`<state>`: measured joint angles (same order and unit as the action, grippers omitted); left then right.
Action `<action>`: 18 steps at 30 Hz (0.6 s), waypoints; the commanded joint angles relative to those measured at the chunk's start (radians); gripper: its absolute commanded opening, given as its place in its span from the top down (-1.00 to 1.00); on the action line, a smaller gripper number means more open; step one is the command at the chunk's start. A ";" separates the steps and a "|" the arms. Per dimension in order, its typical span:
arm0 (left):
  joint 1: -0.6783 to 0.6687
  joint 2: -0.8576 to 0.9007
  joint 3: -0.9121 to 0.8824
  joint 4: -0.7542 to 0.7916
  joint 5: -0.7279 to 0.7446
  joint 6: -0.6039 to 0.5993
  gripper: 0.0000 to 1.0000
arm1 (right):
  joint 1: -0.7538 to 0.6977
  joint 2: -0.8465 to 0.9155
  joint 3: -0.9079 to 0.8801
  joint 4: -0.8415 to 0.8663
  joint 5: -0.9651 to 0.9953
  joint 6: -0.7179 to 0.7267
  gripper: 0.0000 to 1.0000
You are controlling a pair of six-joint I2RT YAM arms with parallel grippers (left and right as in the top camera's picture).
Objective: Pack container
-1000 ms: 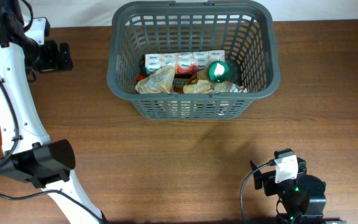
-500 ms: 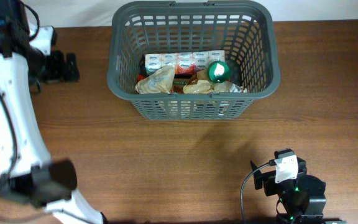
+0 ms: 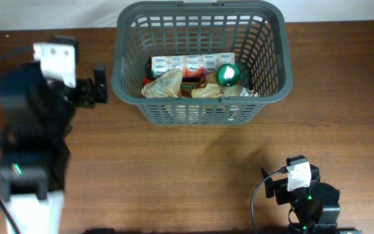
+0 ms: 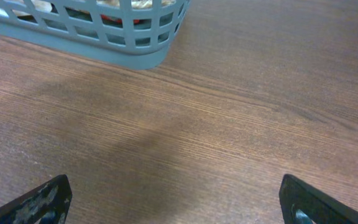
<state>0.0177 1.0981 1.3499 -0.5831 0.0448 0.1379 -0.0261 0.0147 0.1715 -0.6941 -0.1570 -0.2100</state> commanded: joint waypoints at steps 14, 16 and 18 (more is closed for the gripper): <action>-0.034 -0.793 -1.031 0.659 -0.008 0.013 -0.98 | 0.009 -0.011 -0.008 0.006 0.012 0.000 -0.97; -0.034 -0.836 -1.089 0.666 -0.008 0.013 -0.98 | 0.009 -0.011 -0.008 0.006 0.012 0.000 -0.97; -0.035 -0.870 -1.139 0.676 -0.008 0.013 -0.98 | 0.009 -0.011 -0.008 0.006 0.012 0.000 -0.97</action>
<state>-0.0124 0.2798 0.2771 0.0753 0.0448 0.1375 -0.0250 0.0128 0.1699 -0.6918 -0.1543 -0.2096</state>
